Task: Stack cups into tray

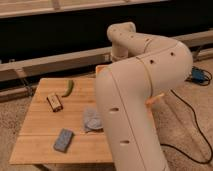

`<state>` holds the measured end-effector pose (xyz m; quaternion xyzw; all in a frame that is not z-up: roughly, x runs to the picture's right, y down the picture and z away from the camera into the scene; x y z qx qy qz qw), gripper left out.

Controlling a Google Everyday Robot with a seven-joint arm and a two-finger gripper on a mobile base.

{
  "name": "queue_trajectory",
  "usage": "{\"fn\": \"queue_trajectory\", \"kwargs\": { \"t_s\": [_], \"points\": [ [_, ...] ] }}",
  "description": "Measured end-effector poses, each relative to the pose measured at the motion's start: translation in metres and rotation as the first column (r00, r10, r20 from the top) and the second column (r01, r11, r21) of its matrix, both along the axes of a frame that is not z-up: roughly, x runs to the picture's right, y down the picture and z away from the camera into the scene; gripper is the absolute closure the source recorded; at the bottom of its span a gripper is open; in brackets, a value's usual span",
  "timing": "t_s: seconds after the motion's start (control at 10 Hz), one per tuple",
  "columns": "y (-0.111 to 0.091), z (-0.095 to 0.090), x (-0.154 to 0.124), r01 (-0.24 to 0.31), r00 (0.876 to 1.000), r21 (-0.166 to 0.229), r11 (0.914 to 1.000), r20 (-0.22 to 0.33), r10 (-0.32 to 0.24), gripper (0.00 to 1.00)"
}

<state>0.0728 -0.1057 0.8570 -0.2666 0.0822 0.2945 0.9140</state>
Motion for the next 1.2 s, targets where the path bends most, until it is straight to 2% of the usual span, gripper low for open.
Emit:
{"fn": "queue_trajectory", "kwargs": {
  "t_s": [0.2, 0.6, 0.7, 1.0, 1.2],
  "points": [
    [0.014, 0.023, 0.002, -0.004, 1.000, -0.017, 0.9998, -0.006, 0.004, 0.62],
    [0.014, 0.034, 0.001, -0.002, 1.000, -0.016, 0.9999, -0.009, 0.002, 0.24],
    [0.014, 0.034, 0.001, 0.004, 1.000, -0.014, 0.9999, -0.011, -0.004, 0.20],
    [0.011, 0.031, 0.004, 0.046, 0.999, 0.008, 0.9989, -0.027, -0.046, 0.20],
    [0.011, 0.020, -0.003, 0.112, 0.994, 0.034, 0.9931, -0.025, -0.111, 0.20]
  ]
}}
